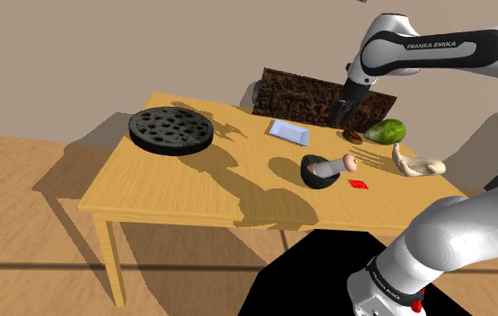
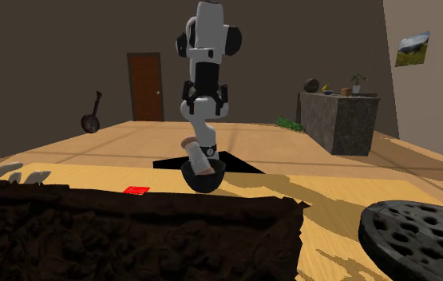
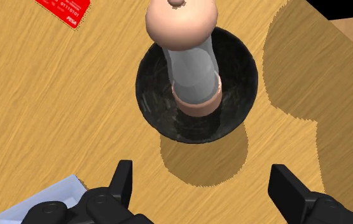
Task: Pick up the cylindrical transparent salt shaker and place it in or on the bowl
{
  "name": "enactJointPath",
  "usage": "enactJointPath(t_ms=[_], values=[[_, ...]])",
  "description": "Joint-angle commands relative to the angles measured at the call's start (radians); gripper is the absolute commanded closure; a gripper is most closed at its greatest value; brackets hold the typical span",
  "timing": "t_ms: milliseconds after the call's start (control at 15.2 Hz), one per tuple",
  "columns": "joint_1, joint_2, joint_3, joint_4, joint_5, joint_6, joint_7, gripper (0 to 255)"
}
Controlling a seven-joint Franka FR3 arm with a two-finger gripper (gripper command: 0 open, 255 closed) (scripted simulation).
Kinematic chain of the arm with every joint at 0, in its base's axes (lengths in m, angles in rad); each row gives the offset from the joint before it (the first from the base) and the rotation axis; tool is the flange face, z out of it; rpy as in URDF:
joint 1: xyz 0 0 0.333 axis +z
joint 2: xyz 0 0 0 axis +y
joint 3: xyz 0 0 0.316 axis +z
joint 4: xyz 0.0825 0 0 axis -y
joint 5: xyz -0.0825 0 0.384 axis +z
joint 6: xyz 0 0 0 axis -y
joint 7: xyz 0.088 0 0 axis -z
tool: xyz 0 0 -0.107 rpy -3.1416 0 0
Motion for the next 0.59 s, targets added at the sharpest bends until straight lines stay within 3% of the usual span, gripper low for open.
enactJointPath(t_ms=[0, 528], values=[[0.003, -0.009, 0.008, 0.047, 0.005, -0.058, 0.000, 0], [0.004, -0.012, 0.011, 0.071, 0.007, -0.085, 0.000, 0]])
